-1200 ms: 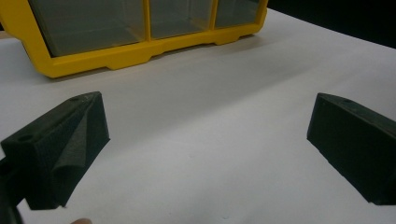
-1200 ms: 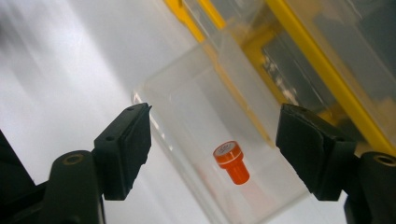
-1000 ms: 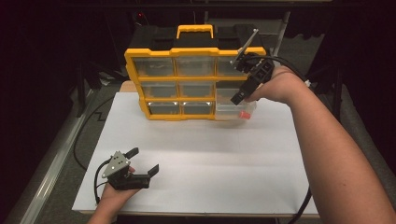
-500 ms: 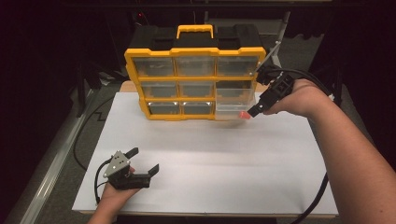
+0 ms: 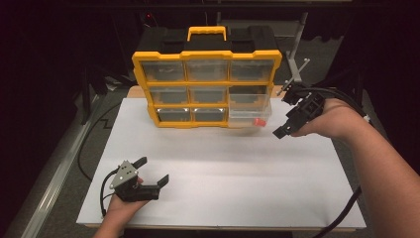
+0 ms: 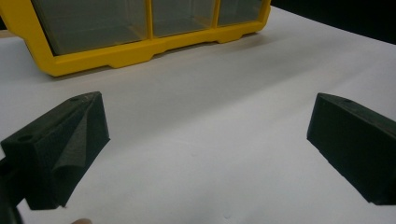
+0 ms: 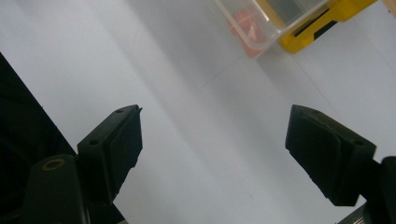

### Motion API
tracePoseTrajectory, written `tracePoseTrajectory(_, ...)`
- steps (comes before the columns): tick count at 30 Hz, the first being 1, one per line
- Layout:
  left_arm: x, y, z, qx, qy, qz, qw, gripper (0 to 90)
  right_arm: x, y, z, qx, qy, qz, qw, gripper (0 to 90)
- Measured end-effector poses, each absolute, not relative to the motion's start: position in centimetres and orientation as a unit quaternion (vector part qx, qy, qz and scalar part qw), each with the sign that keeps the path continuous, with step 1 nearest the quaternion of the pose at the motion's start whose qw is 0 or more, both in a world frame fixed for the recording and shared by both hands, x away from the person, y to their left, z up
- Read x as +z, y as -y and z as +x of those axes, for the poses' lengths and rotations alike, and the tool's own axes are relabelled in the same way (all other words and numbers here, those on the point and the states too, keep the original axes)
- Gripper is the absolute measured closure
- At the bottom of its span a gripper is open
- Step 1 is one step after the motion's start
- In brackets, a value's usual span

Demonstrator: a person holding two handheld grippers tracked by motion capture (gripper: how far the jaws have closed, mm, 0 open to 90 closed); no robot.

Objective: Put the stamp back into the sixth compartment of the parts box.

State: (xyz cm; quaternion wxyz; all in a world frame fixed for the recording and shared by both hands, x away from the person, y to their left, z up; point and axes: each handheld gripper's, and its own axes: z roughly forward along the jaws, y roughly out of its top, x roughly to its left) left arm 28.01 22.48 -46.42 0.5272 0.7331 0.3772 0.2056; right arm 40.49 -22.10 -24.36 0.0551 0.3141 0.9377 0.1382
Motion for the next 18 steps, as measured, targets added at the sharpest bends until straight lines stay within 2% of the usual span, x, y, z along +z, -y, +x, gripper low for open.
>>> tracePoseTrajectory(18,-46.4,-22.5,28.0,0.204,-0.377,0.734,0.527,0.2,-26.8,23.8,38.4,0.129,-0.934,0.329,0.055,11.3)
